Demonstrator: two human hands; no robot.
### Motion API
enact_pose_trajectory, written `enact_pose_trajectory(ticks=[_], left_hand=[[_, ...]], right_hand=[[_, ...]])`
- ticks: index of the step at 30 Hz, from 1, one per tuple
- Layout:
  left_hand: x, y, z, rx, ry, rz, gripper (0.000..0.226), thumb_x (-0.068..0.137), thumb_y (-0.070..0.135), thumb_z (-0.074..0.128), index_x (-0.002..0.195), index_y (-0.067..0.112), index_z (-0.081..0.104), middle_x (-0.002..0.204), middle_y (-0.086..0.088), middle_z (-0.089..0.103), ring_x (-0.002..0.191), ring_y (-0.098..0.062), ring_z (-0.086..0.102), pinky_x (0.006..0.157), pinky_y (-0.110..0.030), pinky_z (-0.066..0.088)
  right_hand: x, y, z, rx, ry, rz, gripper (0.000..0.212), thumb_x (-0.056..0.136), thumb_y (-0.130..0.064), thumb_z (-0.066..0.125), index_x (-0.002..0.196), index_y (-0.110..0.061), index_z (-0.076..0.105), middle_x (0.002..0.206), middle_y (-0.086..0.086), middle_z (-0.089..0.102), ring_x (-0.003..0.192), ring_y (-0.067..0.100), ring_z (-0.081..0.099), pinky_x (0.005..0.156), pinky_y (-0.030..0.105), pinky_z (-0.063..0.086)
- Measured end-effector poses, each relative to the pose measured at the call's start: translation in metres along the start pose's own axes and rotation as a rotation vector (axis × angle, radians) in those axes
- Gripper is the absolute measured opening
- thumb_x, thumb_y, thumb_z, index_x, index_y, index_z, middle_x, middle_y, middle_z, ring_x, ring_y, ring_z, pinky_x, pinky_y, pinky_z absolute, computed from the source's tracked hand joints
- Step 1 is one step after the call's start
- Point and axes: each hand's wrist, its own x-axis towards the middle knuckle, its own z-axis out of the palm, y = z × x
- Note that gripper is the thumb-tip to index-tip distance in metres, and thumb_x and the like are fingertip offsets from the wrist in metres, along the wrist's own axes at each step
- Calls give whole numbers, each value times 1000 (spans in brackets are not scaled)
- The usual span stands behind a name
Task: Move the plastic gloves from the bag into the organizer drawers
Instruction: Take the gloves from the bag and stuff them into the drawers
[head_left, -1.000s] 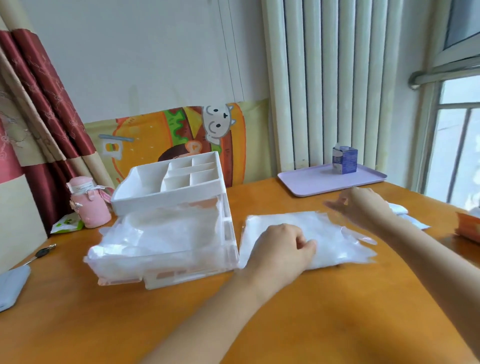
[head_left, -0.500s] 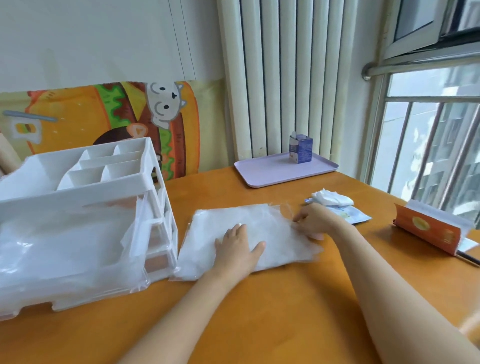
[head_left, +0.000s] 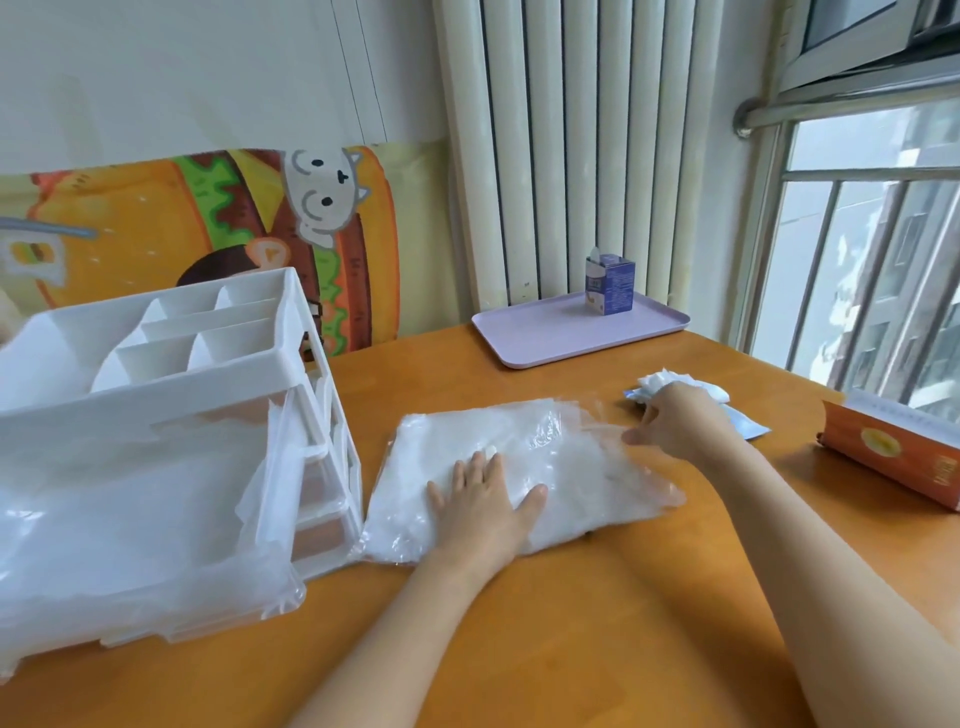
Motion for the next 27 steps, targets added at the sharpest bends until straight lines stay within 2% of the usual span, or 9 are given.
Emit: enact_pose_trajectory(ticks=[2, 4, 6, 8, 10, 15, 17, 19, 27], left_hand=[[0, 1, 0, -10, 14, -4, 74, 95, 63, 25, 154, 21, 9, 162, 1, 2, 149, -19, -1, 116, -52, -2], [-1, 0, 0, -42, 19, -12, 73, 96, 62, 24, 154, 21, 10, 162, 0, 3, 149, -18, -1, 116, -51, -3], [-1, 0, -1, -82, 29, -8, 72, 96, 62, 22, 154, 20, 15, 162, 0, 8, 149, -17, 2, 116, -51, -2], [1, 2, -9, -285, 54, 12, 75, 93, 67, 24, 149, 17, 30, 157, -2, 28, 145, -19, 20, 116, -49, 9], [-3, 7, -24, -808, 12, 50, 84, 82, 79, 34, 130, 13, 53, 135, -5, 55, 124, -15, 50, 107, -36, 33], [-13, 24, -41, -1666, -349, 43, 102, 32, 74, 81, 110, 14, 53, 105, -2, 65, 103, -14, 57, 103, -32, 36], [-18, 32, -36, -1851, -515, 2, 101, 28, 57, 92, 109, 11, 54, 95, -6, 65, 97, -15, 61, 100, -37, 40], [-29, 40, -33, -1993, -657, -6, 102, 45, 47, 93, 129, 8, 50, 119, -14, 65, 114, -28, 61, 103, -50, 42], [-45, 47, -48, -1910, -52, -107, 13, 86, 19, 67, 99, 14, 68, 99, -2, 74, 101, -14, 69, 98, -33, 45]], right_hand=[[-8, 3, -3, 264, 157, -64, 32, 85, -37, 67, 94, -6, 66, 73, 1, 59, 68, 16, 57, 51, 24, 36], [-22, 3, -8, 956, 132, -187, 24, 87, -25, 68, 81, -4, 59, 65, 3, 65, 61, 12, 62, 52, 19, 44], [-34, 4, -18, 1529, -97, -364, 22, 88, -24, 64, 88, -5, 54, 96, 13, 72, 90, 20, 69, 83, 34, 54], [-43, 2, -28, 1781, -278, -500, 33, 89, -24, 56, 110, 1, 52, 114, 16, 68, 105, 24, 65, 87, 40, 53], [-57, -4, -35, 1847, -361, -546, 46, 90, -26, 48, 121, 8, 50, 119, 15, 66, 110, 23, 64, 81, 34, 56], [-80, -18, -36, 1992, -501, -615, 45, 93, -27, 40, 67, -12, 74, 124, 7, 65, 116, 19, 61, 92, 38, 52], [-83, -17, -35, 2052, -560, -627, 45, 93, -29, 41, 71, -10, 76, 124, 4, 65, 116, 17, 61, 94, 41, 50], [-83, -14, -35, 2049, -609, -623, 45, 94, -33, 38, 95, -11, 77, 126, 1, 64, 117, 15, 60, 96, 40, 48], [-68, -2, -28, 1841, -478, -659, 39, 90, -39, 48, 94, -11, 76, 116, 3, 69, 105, 19, 65, 96, 38, 49]])
